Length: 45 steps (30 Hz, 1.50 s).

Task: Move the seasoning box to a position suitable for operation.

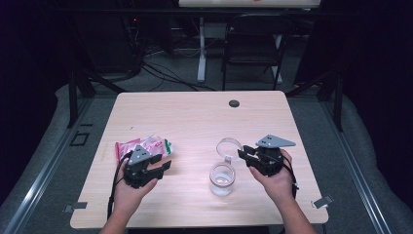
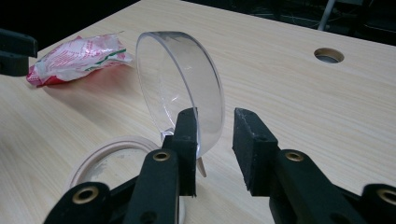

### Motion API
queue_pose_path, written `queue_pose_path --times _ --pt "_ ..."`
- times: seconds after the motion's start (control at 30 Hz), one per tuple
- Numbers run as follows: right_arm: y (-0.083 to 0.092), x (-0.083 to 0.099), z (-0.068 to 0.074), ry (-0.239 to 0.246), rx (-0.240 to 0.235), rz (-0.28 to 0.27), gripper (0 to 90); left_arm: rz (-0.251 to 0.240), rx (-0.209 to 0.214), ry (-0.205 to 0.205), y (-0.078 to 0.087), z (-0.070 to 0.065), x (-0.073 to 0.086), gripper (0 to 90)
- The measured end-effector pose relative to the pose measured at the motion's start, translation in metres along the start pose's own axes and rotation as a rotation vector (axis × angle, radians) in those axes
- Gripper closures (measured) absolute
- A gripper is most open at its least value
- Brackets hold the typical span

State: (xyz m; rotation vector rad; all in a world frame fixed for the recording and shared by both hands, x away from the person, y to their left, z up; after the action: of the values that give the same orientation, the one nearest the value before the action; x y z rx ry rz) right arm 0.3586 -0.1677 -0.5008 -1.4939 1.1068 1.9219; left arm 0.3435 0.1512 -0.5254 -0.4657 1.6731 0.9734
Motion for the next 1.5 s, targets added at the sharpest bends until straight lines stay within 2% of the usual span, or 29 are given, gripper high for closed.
queue_pose_path --times 0.07,0.2,0.33,0.5,0.63,0.8,0.87,0.97,1.1,1.17,1.37,1.5 --pt "0.001 0.000 0.001 -0.006 -0.010 0.000 68.2 -0.009 -0.014 0.000 0.003 0.006 -0.001 54.9" --pt "0.003 -0.002 0.001 -0.014 -0.014 -0.006 64.8 0.013 -0.051 -0.015 0.005 0.019 0.003 54.1" --pt "0.006 -0.003 0.003 -0.016 -0.022 -0.012 62.5 0.018 -0.071 -0.028 0.005 0.027 0.004 51.8" --pt "0.010 -0.007 0.008 -0.003 -0.028 -0.028 57.3 0.040 -0.090 -0.050 0.000 0.030 0.009 48.3" --pt "0.012 -0.008 0.011 0.010 -0.030 -0.031 55.9 0.073 -0.111 -0.097 -0.008 0.032 0.015 45.4" --pt "0.014 -0.005 0.012 0.013 -0.024 -0.031 55.2 0.100 -0.125 -0.104 -0.017 0.036 0.023 44.2" --pt "0.016 -0.005 0.012 0.015 -0.022 -0.028 55.1 0.114 -0.135 -0.121 -0.022 0.037 0.027 43.6" --pt "0.019 -0.003 0.012 0.019 -0.022 -0.030 54.5 0.138 -0.150 -0.169 -0.030 0.037 0.032 43.5" --pt "0.023 -0.001 0.011 0.020 -0.010 -0.030 53.9 0.161 -0.193 -0.235 -0.040 0.038 0.037 43.2" --pt "0.026 0.000 0.011 0.018 -0.003 -0.033 53.9 0.164 -0.208 -0.255 -0.043 0.039 0.038 43.2" --pt "0.034 0.002 0.008 0.013 0.019 -0.034 53.6 0.183 -0.238 -0.288 -0.053 0.044 0.040 43.2" --pt "0.038 0.004 0.007 0.009 0.030 -0.033 53.6 0.194 -0.277 -0.312 -0.058 0.047 0.044 43.2"
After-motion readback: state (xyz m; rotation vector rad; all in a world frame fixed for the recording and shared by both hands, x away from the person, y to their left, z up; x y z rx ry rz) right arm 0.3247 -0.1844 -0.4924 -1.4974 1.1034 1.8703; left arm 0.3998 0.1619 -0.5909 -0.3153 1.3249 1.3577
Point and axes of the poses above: each handheld gripper's, and its own axes: y roughly backward along the jaws, x roughly out of its underside, z roughly to its left, the point moved 6 cm from there along -y, roughly forward along the jaws, and after that the axes turned 13 degrees about -z, right-handed, at the moved point
